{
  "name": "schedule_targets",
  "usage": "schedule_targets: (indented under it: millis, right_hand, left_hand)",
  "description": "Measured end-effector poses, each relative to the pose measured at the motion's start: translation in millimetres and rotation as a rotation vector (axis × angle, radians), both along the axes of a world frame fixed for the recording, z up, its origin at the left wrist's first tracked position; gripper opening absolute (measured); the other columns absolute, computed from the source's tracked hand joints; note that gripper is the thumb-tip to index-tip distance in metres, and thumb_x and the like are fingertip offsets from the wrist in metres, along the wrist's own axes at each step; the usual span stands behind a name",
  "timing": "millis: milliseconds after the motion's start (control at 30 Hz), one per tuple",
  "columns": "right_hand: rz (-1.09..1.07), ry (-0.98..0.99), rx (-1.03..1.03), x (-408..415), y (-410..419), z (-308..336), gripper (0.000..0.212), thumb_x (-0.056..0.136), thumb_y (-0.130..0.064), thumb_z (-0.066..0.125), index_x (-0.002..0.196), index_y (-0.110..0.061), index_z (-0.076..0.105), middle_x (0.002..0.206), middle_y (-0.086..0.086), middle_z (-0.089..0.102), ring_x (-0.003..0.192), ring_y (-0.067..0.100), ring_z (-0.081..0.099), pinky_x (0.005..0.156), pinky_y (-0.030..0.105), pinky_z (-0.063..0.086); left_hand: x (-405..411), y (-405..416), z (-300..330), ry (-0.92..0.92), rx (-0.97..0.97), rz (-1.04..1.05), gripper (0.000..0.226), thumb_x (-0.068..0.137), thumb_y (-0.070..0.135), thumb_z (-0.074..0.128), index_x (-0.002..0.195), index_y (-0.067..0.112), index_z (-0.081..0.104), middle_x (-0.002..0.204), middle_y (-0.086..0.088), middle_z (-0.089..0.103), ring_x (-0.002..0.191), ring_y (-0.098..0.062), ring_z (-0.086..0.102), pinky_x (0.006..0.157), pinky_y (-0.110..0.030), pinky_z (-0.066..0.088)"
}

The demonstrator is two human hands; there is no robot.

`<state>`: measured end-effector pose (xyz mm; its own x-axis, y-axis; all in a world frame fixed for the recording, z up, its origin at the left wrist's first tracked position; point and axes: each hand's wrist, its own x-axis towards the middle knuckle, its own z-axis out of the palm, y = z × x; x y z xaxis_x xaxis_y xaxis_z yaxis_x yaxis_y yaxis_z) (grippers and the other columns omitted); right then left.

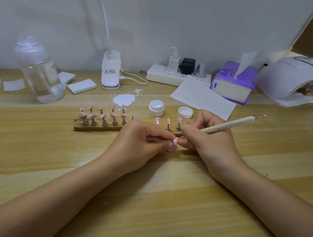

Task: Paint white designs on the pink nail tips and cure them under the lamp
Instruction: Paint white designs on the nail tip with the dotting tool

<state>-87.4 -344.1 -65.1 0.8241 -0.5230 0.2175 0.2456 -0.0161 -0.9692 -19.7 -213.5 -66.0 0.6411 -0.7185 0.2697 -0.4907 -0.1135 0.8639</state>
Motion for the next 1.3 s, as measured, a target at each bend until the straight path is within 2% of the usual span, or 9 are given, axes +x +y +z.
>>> schedule_targets:
  millis: [433, 633, 1300]
  right_hand:
    - [-0.012, -0.004, 0.066, 0.5, -1.4, -0.1, 0.043, 0.081, 0.006, 0.06, 0.053, -0.013, 0.033, 0.039, -0.009, 0.035, 0.034, -0.001, 0.04, 0.047, 0.018, 0.051]
    - [0.005, -0.015, 0.01, 0.5, 0.3, -0.6, 0.043, 0.08, 0.01, 0.059, 0.053, -0.011, 0.032, 0.039, -0.012, 0.033, 0.036, -0.002, 0.047, 0.047, 0.015, 0.049]
    - [0.007, 0.001, -0.044, -0.1, 0.0, -1.3, 0.037, 0.073, 0.01, 0.058, 0.053, -0.01, 0.034, 0.04, -0.01, 0.035, 0.038, -0.003, 0.044, 0.046, 0.013, 0.047]
  left_hand:
    - [-1.0, 0.7, 0.3, 0.006, -0.001, -0.001, 0.011, 0.076, 0.003, 0.071, 0.082, 0.011, 0.075, 0.067, 0.009, 0.071, 0.064, 0.008, 0.06, 0.066, -0.006, 0.046]
    - [-0.4, 0.5, -0.1, -0.007, 0.007, -0.002, 0.01, 0.076, 0.004, 0.071, 0.083, 0.01, 0.075, 0.066, 0.013, 0.07, 0.063, 0.011, 0.059, 0.065, -0.005, 0.044]
    - [0.2, 0.0, -1.0, 0.031, -0.008, -0.004, 0.013, 0.075, 0.003, 0.071, 0.078, 0.016, 0.074, 0.066, 0.013, 0.071, 0.068, 0.003, 0.065, 0.073, -0.011, 0.051]
